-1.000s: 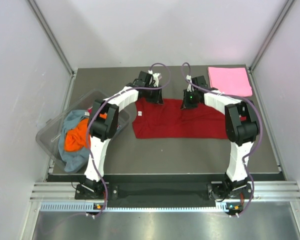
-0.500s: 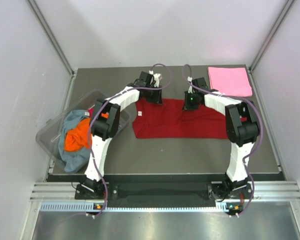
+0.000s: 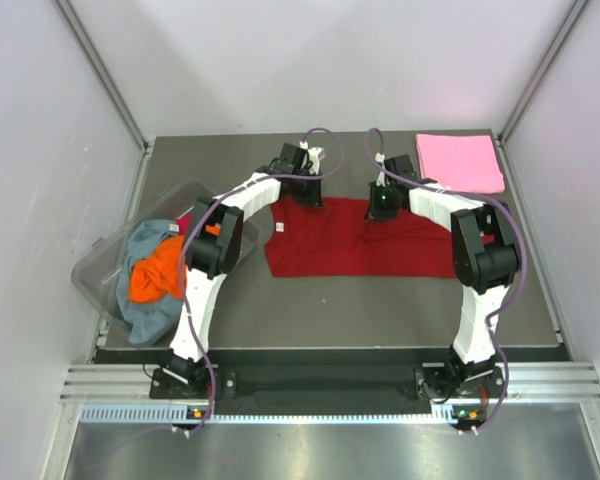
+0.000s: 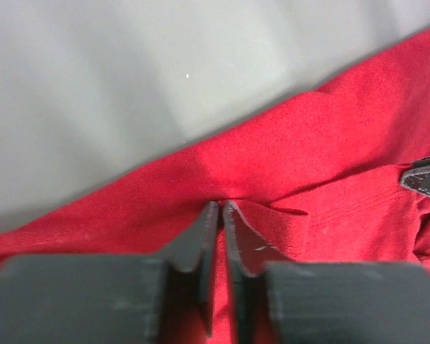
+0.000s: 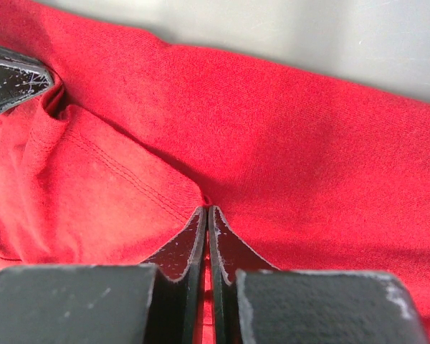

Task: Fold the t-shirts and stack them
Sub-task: Fold the tshirt

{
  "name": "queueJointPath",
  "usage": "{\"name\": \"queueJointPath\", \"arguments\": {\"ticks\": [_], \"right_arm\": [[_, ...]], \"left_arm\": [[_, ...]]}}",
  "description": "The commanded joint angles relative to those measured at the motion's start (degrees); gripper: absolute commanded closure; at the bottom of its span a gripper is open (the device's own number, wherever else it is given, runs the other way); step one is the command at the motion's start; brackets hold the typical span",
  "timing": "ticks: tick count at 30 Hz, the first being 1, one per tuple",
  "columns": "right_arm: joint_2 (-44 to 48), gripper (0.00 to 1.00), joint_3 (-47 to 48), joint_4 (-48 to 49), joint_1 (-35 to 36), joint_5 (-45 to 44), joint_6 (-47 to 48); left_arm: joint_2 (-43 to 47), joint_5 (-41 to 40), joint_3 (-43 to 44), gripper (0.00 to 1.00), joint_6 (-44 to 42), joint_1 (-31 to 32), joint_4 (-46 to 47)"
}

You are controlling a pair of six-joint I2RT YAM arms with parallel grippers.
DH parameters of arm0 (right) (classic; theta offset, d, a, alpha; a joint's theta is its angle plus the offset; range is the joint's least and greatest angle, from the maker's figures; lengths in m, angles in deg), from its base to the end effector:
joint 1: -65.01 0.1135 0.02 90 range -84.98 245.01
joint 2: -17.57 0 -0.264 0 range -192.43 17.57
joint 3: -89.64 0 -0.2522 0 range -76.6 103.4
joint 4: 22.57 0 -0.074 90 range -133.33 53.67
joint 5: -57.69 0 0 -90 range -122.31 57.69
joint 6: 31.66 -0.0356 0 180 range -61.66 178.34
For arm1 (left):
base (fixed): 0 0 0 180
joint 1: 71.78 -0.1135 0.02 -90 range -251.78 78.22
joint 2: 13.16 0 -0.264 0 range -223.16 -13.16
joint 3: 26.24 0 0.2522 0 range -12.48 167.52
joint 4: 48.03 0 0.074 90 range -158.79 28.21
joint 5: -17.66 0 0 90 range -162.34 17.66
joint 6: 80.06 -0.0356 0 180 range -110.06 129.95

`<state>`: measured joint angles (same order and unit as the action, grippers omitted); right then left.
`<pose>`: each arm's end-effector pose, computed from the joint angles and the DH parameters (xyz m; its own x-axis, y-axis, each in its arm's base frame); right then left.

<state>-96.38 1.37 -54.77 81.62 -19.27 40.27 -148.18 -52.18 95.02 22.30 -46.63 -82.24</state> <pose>0.4039 0.1289 0.1710 -0.8663 0.0569 -0.4962 -0.1426 0.9240 0.3549 0.4688 -0.2336 0.1603 -0.7869 0.1475 -0.5992 0.4498 0.8018 -0.3934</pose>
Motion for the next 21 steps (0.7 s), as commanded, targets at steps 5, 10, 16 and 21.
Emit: {"name": "queueJointPath", "arguments": {"ticks": [5,10,16,21], "right_arm": [[3.7,1.00,1.0,2.2,-0.8,-0.3,-0.1],[4.8,1.00,1.0,3.3,-0.8,-1.3,-0.5],[6.4,1.00,-0.3,6.0,-0.7,-2.2,-1.3],[7.1,1.00,-2.1,9.8,-0.8,-2.8,-1.6]], "left_arm": [[1.3,1.7,1.8,1.00,0.5,-0.2,1.2],[4.8,-1.3,0.3,1.00,0.7,-0.2,1.2],[7.9,-7.8,0.1,1.00,1.4,-0.8,0.5],[9.5,-11.0,-1.5,1.00,0.9,-1.4,1.2]]}}
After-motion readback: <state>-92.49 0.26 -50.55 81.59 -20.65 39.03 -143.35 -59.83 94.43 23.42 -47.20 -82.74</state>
